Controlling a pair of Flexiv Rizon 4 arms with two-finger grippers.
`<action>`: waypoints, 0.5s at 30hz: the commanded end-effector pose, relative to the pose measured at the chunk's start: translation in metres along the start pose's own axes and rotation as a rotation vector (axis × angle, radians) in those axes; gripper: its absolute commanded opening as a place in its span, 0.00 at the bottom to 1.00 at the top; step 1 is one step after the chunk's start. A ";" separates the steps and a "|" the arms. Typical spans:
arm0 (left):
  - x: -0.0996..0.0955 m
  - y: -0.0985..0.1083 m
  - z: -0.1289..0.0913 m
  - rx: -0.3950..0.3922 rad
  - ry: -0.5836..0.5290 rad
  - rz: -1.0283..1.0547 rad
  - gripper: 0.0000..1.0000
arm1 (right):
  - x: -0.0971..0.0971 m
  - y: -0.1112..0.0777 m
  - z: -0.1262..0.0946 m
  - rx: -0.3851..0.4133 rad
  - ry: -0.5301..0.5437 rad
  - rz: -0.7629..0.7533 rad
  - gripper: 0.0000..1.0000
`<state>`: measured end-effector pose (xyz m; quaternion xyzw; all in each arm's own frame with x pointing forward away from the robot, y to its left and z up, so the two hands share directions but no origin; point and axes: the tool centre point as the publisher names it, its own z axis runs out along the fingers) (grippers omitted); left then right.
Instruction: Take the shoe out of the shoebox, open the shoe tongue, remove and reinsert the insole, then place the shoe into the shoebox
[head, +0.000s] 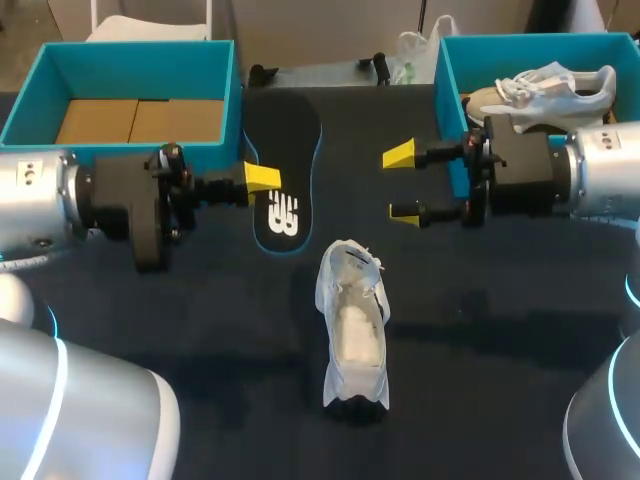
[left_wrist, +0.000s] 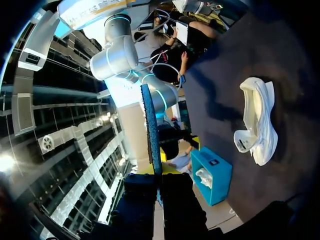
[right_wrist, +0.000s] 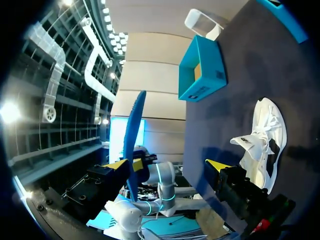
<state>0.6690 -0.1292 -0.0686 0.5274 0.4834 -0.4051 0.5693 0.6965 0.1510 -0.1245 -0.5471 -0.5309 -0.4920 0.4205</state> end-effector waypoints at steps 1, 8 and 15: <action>0.010 -0.001 0.003 -0.012 0.000 -0.016 0.00 | 0.000 0.000 0.002 -0.002 -0.001 0.001 1.00; 0.051 0.004 0.022 -0.014 0.068 0.016 0.00 | 0.000 0.000 0.002 -0.002 -0.001 0.001 1.00; 0.064 0.007 0.029 -0.004 0.074 0.018 0.00 | -0.003 0.001 0.007 -0.004 0.002 0.002 1.00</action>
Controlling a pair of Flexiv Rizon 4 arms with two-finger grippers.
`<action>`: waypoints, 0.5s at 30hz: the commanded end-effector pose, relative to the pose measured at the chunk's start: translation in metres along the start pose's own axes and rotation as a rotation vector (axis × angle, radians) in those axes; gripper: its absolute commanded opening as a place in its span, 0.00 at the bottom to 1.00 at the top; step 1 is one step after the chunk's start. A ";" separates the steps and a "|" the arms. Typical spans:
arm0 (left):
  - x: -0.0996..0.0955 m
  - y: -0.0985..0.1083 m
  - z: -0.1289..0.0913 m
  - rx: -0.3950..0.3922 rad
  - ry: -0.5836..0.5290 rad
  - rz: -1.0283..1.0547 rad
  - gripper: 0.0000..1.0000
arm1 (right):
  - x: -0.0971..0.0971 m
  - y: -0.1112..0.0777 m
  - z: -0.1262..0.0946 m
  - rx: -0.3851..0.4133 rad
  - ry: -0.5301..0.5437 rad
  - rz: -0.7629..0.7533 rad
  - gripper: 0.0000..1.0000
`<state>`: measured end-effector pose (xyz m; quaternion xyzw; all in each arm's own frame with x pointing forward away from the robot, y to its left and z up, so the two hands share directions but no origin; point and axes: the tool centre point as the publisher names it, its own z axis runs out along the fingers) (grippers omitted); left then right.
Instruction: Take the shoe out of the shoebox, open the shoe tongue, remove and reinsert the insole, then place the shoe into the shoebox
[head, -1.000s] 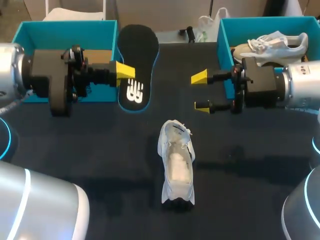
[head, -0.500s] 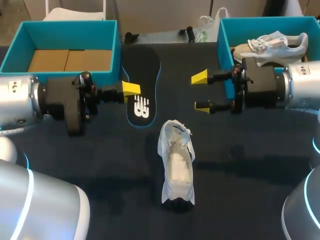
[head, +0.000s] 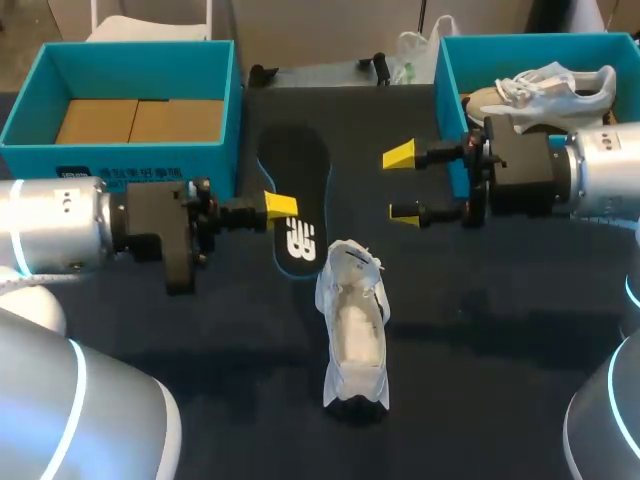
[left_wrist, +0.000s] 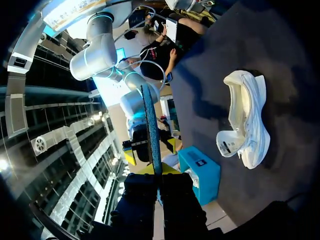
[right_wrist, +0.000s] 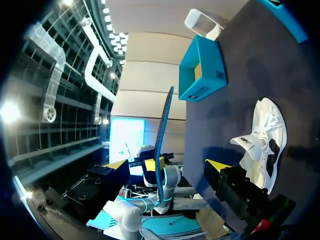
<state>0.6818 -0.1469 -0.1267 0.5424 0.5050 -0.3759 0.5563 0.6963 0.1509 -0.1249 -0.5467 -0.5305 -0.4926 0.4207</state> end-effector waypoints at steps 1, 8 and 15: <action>0.006 0.007 0.009 0.011 -0.007 0.004 0.00 | -0.004 0.002 0.009 -0.012 0.003 0.004 1.00; 0.017 0.000 0.013 0.007 -0.025 0.014 0.00 | -0.014 0.001 0.030 -0.009 0.047 0.033 1.00; 0.019 -0.004 0.014 0.012 -0.069 -0.060 0.00 | -0.021 -0.002 0.038 -0.007 0.060 0.074 1.00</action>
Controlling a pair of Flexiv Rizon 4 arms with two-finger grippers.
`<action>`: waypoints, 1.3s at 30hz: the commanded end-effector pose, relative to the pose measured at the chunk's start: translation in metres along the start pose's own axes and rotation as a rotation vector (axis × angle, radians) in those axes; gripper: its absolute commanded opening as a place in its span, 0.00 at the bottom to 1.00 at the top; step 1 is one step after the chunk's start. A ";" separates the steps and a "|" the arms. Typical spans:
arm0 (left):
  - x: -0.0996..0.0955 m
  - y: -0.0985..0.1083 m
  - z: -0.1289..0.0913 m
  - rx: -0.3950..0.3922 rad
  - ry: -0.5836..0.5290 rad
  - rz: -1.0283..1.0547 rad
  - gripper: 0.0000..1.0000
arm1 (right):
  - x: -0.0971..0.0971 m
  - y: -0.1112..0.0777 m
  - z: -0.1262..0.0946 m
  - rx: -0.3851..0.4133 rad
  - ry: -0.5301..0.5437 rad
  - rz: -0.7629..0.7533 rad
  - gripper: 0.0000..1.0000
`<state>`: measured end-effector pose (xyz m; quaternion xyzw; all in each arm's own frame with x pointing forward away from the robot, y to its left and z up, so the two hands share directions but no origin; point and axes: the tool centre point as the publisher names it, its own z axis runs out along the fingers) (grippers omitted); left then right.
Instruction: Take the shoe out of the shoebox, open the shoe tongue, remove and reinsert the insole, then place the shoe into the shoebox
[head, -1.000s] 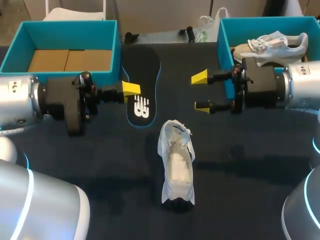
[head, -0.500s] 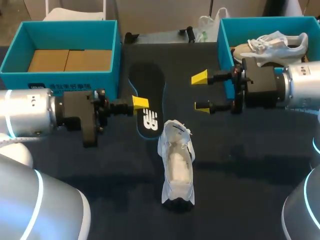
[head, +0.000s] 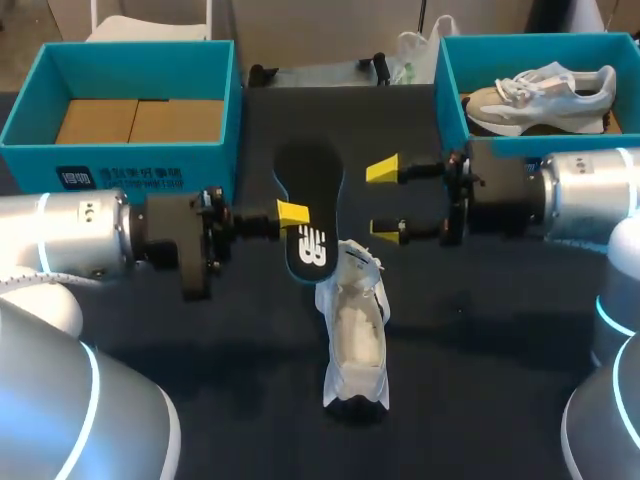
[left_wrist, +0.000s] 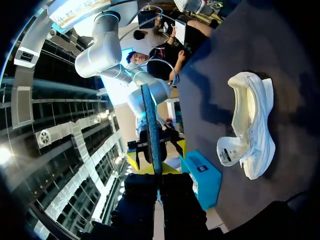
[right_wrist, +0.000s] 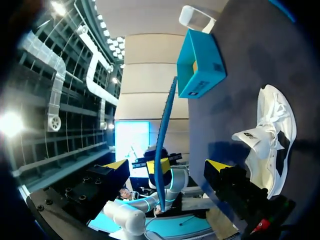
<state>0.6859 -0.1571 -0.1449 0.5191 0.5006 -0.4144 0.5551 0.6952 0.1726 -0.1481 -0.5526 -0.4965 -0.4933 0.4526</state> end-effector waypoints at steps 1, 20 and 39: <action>0.002 -0.002 0.002 -0.006 -0.006 0.003 0.00 | -0.003 0.003 0.013 -0.003 0.003 0.000 1.00; 0.033 -0.008 0.018 -0.066 0.049 0.116 0.00 | -0.008 0.002 0.046 0.072 -0.077 0.077 1.00; 0.037 -0.007 0.019 -0.083 0.045 0.129 0.00 | -0.021 -0.014 0.050 0.066 -0.105 0.111 0.60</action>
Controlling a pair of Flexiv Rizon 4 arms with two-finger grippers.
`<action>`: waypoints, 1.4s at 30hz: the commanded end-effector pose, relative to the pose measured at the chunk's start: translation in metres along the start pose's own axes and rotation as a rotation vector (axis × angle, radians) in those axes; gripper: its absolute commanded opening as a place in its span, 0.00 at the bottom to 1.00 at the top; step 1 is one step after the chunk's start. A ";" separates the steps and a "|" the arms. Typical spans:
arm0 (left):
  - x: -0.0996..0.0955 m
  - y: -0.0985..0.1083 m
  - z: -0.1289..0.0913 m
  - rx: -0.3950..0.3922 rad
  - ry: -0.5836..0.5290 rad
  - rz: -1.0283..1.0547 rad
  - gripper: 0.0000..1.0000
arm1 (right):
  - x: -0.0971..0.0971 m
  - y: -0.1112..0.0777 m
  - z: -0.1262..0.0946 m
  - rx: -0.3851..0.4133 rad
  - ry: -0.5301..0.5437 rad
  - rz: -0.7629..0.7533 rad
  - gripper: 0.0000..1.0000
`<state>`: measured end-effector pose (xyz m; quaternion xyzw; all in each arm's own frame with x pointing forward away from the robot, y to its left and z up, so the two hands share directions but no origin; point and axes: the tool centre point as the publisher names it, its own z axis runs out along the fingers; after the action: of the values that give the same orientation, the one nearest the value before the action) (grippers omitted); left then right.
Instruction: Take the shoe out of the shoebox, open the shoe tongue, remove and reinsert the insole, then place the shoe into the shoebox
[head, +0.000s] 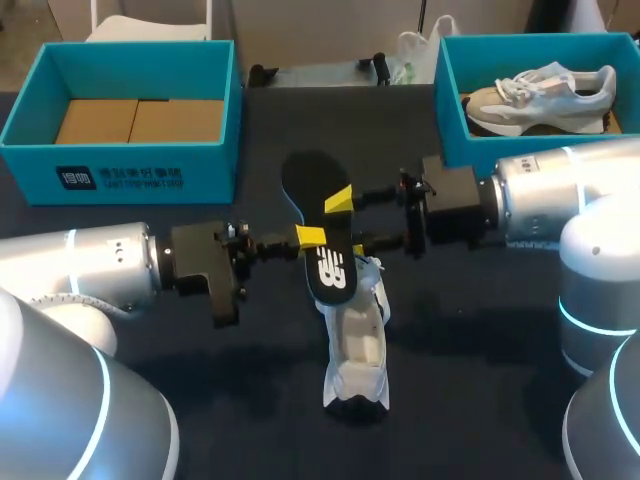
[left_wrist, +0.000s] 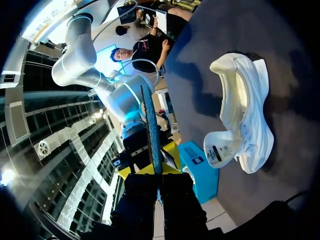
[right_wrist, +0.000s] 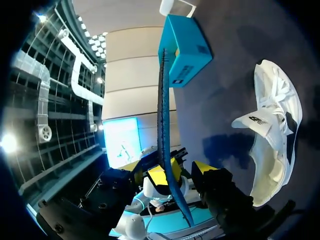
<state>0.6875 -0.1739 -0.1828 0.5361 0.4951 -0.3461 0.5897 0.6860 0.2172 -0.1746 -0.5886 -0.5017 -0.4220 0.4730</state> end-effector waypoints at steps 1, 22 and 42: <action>0.001 -0.001 0.001 -0.001 0.001 0.002 0.00 | 0.001 0.000 0.004 -0.003 -0.007 -0.009 0.56; 0.002 -0.006 -0.003 0.003 -0.005 -0.018 0.00 | -0.004 0.010 0.011 -0.034 0.006 -0.088 0.45; 0.003 -0.008 -0.005 0.015 -0.003 -0.016 0.00 | -0.007 0.010 0.012 -0.041 0.025 -0.093 0.14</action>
<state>0.6821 -0.1712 -0.1868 0.5359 0.4965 -0.3559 0.5827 0.6954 0.2250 -0.1852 -0.5680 -0.5136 -0.4614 0.4480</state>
